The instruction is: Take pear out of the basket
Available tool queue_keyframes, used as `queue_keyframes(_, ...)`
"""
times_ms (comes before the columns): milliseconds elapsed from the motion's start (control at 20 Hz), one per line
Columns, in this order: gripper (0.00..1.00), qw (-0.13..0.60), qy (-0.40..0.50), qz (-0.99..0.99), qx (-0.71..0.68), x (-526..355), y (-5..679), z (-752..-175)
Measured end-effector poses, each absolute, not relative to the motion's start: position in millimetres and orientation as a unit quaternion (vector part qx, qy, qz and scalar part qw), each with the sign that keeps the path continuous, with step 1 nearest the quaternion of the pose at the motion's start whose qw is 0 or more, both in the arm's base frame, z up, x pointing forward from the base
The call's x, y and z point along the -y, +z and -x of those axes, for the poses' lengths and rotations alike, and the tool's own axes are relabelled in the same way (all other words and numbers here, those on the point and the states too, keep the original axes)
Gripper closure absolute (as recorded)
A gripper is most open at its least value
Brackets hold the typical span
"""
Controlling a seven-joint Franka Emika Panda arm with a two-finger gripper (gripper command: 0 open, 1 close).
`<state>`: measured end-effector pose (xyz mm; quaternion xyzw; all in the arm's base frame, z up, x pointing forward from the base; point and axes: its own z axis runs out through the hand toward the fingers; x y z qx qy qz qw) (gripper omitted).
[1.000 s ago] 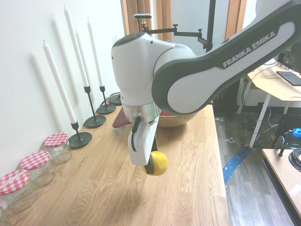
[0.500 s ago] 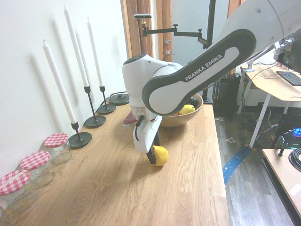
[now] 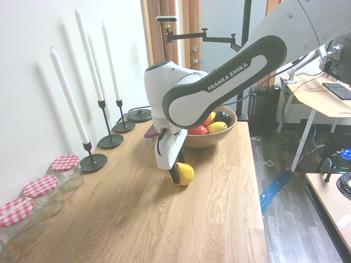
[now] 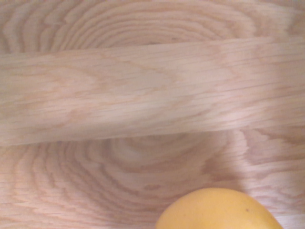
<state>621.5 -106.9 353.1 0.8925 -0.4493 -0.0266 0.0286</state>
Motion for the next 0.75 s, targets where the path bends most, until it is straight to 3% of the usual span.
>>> queue_keyframes(750, 0.0, 0.027, -0.028, -0.894, 0.447, 102.4, 351.9, -622.4)
